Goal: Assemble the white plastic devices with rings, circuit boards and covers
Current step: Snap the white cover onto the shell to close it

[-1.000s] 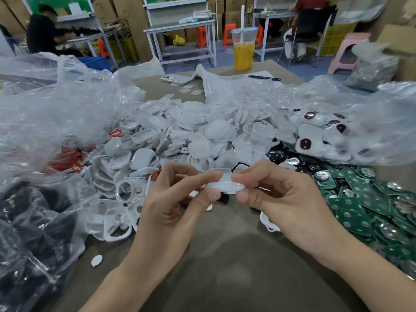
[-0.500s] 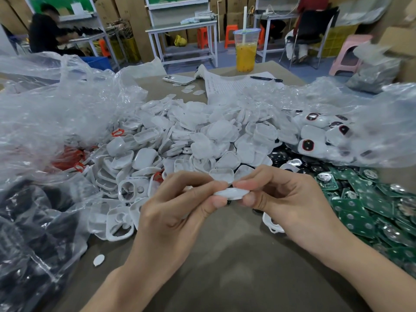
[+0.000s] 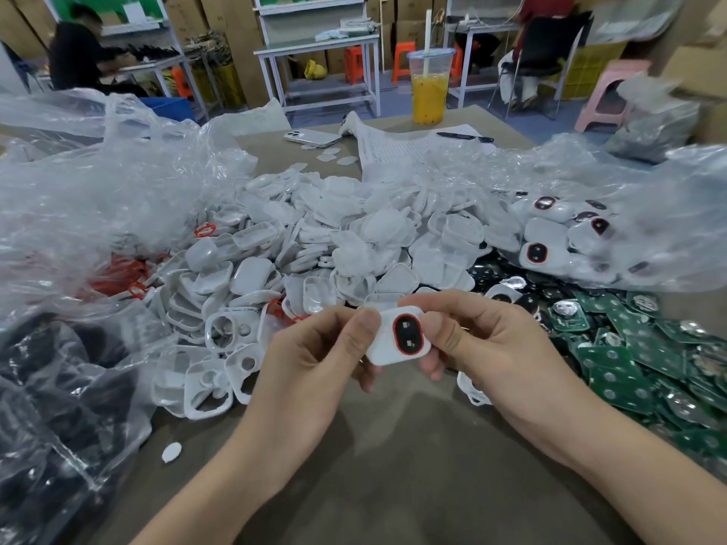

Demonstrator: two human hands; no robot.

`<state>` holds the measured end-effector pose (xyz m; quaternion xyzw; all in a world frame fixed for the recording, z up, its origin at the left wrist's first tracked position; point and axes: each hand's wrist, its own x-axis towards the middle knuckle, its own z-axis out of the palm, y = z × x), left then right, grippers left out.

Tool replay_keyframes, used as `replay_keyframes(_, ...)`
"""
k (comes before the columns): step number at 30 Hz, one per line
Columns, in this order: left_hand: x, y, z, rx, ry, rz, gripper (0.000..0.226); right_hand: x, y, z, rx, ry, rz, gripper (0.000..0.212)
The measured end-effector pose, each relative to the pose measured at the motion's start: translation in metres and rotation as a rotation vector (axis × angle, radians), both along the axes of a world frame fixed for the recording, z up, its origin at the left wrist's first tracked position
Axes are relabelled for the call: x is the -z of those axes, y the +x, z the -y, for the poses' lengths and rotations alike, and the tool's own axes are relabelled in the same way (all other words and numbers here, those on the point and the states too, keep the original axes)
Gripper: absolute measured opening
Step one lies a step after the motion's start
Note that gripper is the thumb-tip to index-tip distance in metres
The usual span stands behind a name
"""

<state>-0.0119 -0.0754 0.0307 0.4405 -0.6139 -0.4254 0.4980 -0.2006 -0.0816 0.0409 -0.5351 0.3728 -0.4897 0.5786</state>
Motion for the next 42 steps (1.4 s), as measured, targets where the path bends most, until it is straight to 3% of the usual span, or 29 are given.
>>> replay_keyframes(9,0.0095,-0.0014,0.0063,0.061,0.182,-0.207,0.047,0.0061,0.0019,0.0037,0.022,0.069,0.037,0.03)
replay_keyframes(18,0.0072,-0.0073,0.0041,0.105,0.312,-0.475,0.029,0.0087,0.0056,0.0047,-0.017,0.1,0.16,0.035)
replay_keyframes(28,0.01,-0.0055,0.0025,0.135,0.129,-0.104,0.021,0.004,0.003,0.0052,0.034,0.049,-0.026,0.025)
replay_keyframes(34,0.0055,-0.01,0.0028,0.155,0.117,-0.11,0.017,0.0041,0.005,0.0039,0.059,-0.054,-0.208,0.033)
replay_keyframes(42,0.0074,-0.007,0.0038,0.107,0.124,-0.067,0.011,0.0042,0.0034,0.0008,0.022,-0.047,-0.257,0.018)
